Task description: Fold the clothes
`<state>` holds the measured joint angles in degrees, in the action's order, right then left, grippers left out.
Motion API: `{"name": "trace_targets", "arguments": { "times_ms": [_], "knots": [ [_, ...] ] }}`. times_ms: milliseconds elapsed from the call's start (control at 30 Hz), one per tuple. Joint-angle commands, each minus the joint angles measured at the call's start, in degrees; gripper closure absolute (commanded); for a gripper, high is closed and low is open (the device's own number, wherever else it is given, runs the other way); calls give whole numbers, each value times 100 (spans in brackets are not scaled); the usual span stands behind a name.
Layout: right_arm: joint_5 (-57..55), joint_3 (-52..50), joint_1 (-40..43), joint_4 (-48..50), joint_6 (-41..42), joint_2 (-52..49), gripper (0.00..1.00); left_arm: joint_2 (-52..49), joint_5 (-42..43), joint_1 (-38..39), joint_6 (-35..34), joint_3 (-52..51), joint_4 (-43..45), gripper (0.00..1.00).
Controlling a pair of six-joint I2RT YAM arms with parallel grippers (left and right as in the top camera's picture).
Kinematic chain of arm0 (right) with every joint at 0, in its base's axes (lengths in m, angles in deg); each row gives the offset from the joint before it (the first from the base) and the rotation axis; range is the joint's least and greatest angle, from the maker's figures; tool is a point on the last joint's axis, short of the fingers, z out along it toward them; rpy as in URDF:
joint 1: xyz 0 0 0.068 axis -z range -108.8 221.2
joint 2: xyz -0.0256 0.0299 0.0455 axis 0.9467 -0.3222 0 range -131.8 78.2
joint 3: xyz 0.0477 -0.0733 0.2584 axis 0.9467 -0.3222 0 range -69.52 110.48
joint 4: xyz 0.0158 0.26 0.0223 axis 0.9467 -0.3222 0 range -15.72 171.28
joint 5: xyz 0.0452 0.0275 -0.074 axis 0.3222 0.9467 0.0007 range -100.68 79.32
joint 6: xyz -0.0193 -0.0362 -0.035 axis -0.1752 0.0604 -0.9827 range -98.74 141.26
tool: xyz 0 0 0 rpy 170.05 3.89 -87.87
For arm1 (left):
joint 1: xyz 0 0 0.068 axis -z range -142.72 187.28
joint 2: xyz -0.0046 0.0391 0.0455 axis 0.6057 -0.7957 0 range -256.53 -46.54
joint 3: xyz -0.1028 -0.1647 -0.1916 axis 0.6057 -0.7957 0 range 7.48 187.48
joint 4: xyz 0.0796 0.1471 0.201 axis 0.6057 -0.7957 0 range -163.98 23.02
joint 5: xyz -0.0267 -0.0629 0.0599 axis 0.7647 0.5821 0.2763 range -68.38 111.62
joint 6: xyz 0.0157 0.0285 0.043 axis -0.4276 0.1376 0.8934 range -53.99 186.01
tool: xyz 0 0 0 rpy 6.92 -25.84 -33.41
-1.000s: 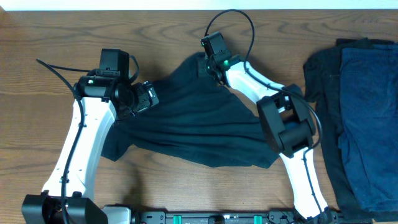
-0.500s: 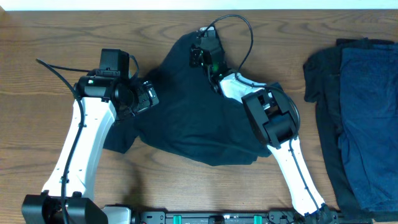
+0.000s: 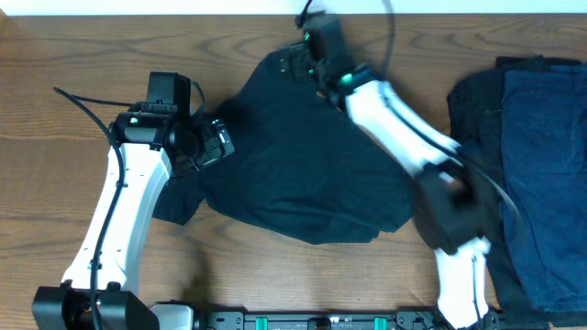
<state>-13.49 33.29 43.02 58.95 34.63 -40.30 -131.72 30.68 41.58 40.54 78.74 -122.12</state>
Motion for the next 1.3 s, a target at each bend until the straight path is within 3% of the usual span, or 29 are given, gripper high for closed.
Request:
{"name": "trace_targets", "arguments": {
  "times_ms": [0, 67, 100, 167, 200, 300, 433, 767, 1267],
  "knots": [
    [-85, 46, 136, -1340, -55, 863, 2, -63, -7, 7, 33, 15, -11, 2],
    [-83, 46, 264, -2339, -9, 1154, 14, -63, -7, 7, 33, 15, -11, 2],
    [-83, 46, 339, -2824, 52, 1252, 32, -63, -7, 7, 33, 15, -11, 2],
    [-83, 46, 538, -3847, 243, 1390, 85, -63, -7, 7, 33, 15, -11, 2],
    [-81, 46, 654, -4341, 304, 1405, 99, -63, -7, 7, 33, 15, -11, 2],
    [-83, -157, 951, -5296, 337, 1379, 99, -63, -7, 7, 33, 15, -11, 2],
    [-28, -1029, 1331, -5499, 616, 1379, 99, -63, -7, 7, 33, 15, -11, 2],
    [396, -3228, 1956, -3650, 656, 1368, 99, -63, -7, 7, 33, 15, -11, 2],
    [409, -4299, 2022, -2085, 656, 1327, 99, -63, -7, 7, 33, 15, -11, 2]
  ]
}}
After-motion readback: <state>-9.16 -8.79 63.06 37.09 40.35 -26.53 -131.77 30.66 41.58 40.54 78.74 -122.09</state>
